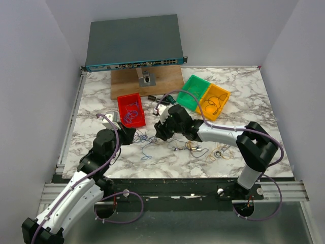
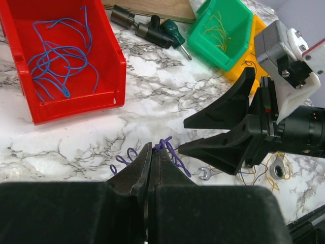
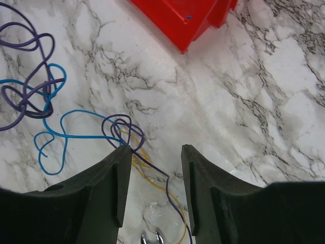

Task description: Untangle the cables

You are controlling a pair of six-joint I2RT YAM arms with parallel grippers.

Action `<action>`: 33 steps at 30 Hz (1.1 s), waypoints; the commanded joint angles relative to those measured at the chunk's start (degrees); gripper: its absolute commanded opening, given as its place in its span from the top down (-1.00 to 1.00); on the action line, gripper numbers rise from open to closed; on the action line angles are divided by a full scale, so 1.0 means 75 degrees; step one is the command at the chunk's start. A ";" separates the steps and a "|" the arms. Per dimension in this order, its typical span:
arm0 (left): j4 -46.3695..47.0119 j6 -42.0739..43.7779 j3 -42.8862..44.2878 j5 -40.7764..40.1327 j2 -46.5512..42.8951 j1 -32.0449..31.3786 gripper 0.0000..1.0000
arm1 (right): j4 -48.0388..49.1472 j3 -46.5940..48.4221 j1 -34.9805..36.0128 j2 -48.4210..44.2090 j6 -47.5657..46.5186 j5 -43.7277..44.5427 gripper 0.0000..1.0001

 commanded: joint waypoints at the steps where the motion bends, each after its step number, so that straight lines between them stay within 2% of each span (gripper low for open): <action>1: 0.0133 0.0023 0.0068 -0.0417 0.0021 -0.0016 1.00 | 0.0006 0.0021 0.0080 0.0079 -0.0299 -0.0806 -0.04; 4: 0.0216 0.0023 0.0137 -0.0401 0.0084 -0.0016 1.00 | -0.0182 0.0092 0.0083 0.0225 -0.0370 -0.0774 -0.02; 6: 0.0216 0.0023 0.0184 -0.0365 0.0133 -0.0016 1.00 | -0.0275 0.0165 0.0083 0.0293 -0.0370 -0.0816 0.08; 8: 0.0206 0.0030 0.0194 -0.0340 0.0123 -0.0016 1.00 | -0.0385 0.0240 0.0083 0.0355 -0.0371 -0.0891 0.33; 11: 0.0211 0.0023 0.0106 -0.0350 0.0076 -0.0016 1.00 | -0.0457 0.0269 0.0089 0.0226 -0.0292 -0.0776 0.94; 12: 0.0215 0.0023 0.0086 -0.0347 0.0085 -0.0016 1.00 | -0.0474 0.0257 0.0083 0.0103 -0.0239 -0.0741 0.99; 16: 0.0110 0.0026 -0.0003 -0.0463 0.0032 -0.0016 1.00 | -0.0142 -0.0061 0.0090 -0.0776 0.0158 -0.0023 0.99; 18: 0.0009 -0.0066 -0.0094 -0.0671 -0.0091 -0.0022 1.00 | -0.0104 -0.0153 0.0074 -0.1159 0.0351 0.1145 0.99; 21: -0.0370 -0.0362 -0.0198 -0.1359 -0.0409 -0.0016 1.00 | -0.0171 -0.0248 0.0018 -0.1831 0.0823 0.2895 0.99; 25: -0.1348 -0.1201 -0.0252 -0.2563 -0.1384 0.0007 1.00 | -0.0208 -0.0539 -0.0405 -0.3037 0.1594 0.3691 0.99; 28: -0.1494 -0.1361 -0.0484 -0.2959 -0.2290 0.0023 1.00 | -0.0674 -0.0529 -0.0702 -0.3771 0.2284 0.4609 0.99; 30: -0.1980 -0.1651 -0.0476 -0.3356 -0.2615 0.0030 1.00 | -0.1607 -0.0238 -0.1125 -0.4044 0.3023 0.5462 0.99; 33: -0.2738 -0.2147 -0.0321 -0.3910 -0.2670 0.0042 1.00 | -0.2968 0.0296 -0.2172 -0.4380 0.4237 0.5795 0.99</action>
